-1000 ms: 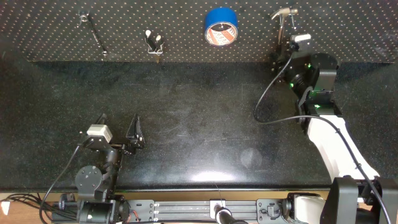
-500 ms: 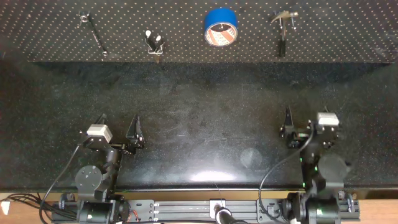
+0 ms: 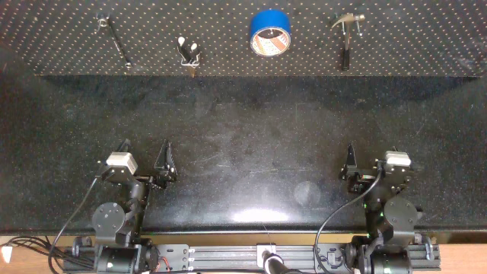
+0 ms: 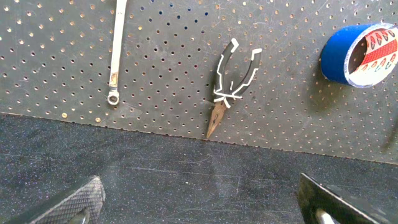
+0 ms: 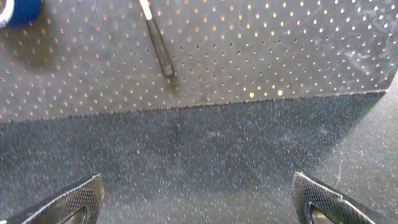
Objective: Place Tools Onto Pegboard
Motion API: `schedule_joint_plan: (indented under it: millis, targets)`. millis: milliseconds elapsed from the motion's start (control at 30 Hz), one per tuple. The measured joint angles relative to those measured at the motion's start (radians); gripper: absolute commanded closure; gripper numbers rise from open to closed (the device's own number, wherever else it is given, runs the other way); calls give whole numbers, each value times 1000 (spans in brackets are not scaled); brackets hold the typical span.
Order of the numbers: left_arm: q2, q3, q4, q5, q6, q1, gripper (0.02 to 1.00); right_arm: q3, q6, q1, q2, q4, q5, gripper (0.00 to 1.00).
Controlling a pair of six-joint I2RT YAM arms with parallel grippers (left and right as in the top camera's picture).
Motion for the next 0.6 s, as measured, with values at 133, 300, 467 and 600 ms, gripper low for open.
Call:
schedule_joint_plan:
  millis: [133, 300, 467, 600]
  targets:
    - [0, 0, 0, 0, 0, 0, 23, -79, 27, 0, -1, 235, -1, 12]
    - [0, 0, 0, 0, 0, 0, 23, -98, 27, 0, 1, 247, -13, 14]
    - [0, 0, 0, 0, 0, 0, 25, -98, 27, 0, 1, 247, -16, 14]
    - [0, 0, 0, 0, 0, 0, 23, -98, 28, 0, 1, 247, -16, 14]
